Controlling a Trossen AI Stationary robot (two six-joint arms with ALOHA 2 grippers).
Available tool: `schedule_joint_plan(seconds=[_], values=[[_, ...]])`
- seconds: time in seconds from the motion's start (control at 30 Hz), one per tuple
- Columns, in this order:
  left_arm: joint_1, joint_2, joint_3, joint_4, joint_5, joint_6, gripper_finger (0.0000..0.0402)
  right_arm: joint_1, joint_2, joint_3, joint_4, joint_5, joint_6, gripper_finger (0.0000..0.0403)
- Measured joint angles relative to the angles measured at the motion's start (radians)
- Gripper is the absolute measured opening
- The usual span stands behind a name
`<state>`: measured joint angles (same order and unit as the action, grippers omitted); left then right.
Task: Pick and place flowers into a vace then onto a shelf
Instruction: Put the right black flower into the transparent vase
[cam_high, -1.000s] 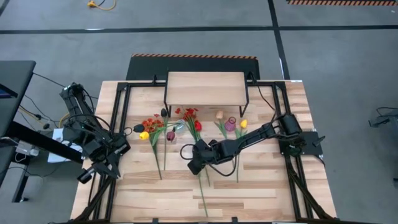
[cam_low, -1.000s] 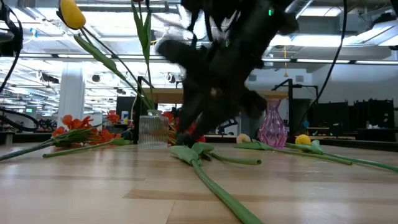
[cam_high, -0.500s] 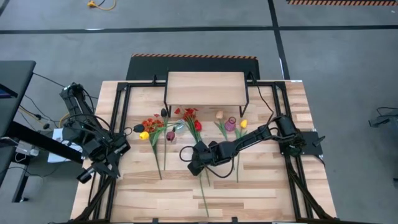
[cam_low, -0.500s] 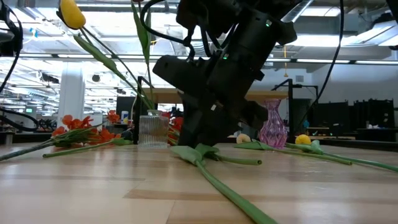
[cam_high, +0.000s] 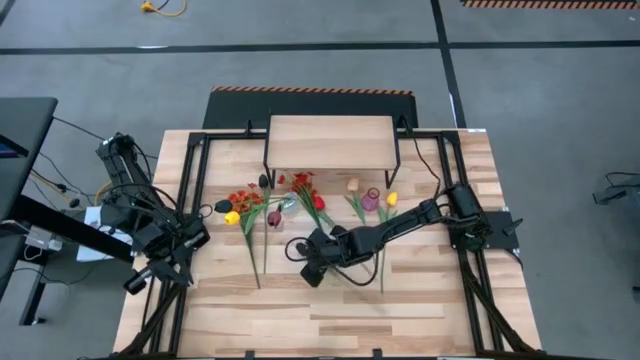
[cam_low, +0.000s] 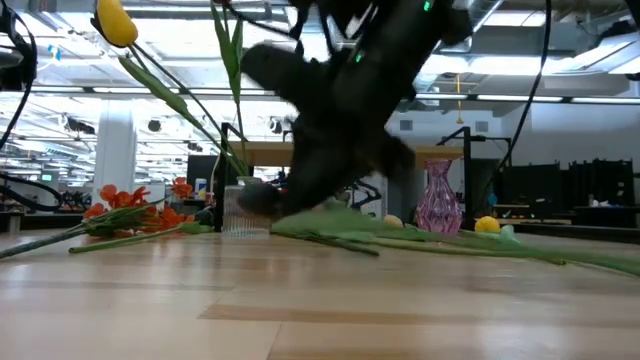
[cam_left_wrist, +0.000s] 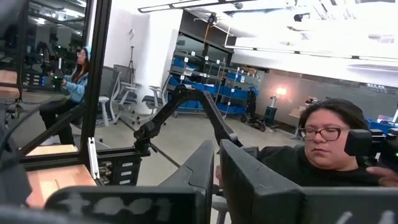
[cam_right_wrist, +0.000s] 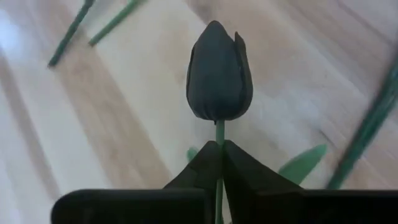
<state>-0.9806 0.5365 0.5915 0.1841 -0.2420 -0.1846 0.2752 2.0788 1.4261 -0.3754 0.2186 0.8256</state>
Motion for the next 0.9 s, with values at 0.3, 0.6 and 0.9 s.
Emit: schedule_joint_plan(seconds=[0.3,0.6,0.9], values=[[0.000,0.000,0.000,0.001,0.000,0.000,0.0016,-0.002,-0.099,0.067,-0.028,-0.007,-0.150,0.0003],[0.000,0.000,0.000,-0.002,0.000,0.000,0.0016,0.032,-0.246,0.072,-0.020,0.047,-0.314,0.0001],[0.000,0.000,0.000,-0.001,0.000,0.000,0.0016,0.152,-0.332,0.072,-0.040,0.031,-0.722,0.0001]])
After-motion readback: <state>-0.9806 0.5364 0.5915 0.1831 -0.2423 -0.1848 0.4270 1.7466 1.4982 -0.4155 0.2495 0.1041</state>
